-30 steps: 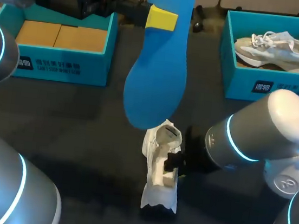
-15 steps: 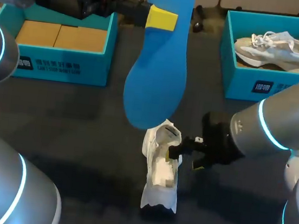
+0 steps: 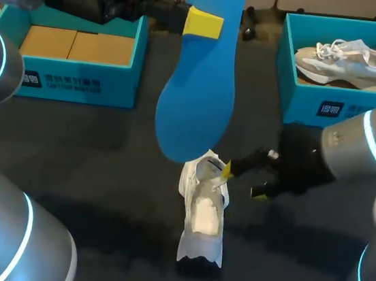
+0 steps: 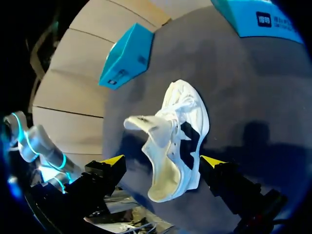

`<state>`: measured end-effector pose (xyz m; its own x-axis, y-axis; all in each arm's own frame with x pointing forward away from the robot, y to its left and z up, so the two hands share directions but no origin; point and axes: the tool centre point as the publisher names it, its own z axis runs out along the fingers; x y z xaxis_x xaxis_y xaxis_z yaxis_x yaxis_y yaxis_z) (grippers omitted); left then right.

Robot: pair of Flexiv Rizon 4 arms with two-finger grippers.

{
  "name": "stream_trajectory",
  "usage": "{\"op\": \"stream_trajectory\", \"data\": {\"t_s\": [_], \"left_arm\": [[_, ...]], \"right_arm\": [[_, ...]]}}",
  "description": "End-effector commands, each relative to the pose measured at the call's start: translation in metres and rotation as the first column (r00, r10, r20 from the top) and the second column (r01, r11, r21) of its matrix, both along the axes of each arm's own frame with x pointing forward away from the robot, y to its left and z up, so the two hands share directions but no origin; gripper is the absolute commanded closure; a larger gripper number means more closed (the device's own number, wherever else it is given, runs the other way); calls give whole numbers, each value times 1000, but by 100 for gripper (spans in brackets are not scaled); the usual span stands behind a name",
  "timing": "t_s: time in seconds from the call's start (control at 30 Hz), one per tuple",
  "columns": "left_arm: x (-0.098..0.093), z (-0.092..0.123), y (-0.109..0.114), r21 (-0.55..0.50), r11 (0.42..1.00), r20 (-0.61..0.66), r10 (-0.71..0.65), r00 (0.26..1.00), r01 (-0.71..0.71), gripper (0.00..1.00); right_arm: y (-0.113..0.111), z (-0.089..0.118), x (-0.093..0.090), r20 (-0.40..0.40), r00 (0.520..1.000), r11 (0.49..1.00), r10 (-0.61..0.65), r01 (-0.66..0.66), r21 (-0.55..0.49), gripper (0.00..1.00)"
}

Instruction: Take the shoe out of the shoebox, open the shoe tongue, remove and reinsert the insole, then place the shoe into the shoebox

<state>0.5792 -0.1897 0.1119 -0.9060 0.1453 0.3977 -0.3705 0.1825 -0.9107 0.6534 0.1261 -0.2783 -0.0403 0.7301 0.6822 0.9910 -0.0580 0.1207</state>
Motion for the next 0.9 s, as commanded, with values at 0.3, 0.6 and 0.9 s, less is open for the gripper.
{"op": "stream_trajectory", "data": {"t_s": [0.3,0.6,0.9], "left_arm": [[1,1,-1,2,1000,0,-2,1000,2,100],[1,1,-1,2,1000,0,-2,1000,2,100],[1,1,-1,2,1000,0,-2,1000,2,100]], "right_arm": [[-44,31,6,6,1000,946,18,-19,322,0],[-53,67,23,-27,999,919,37,-24,393,0],[-55,83,38,-68,997,891,42,-7,454,0]]}}
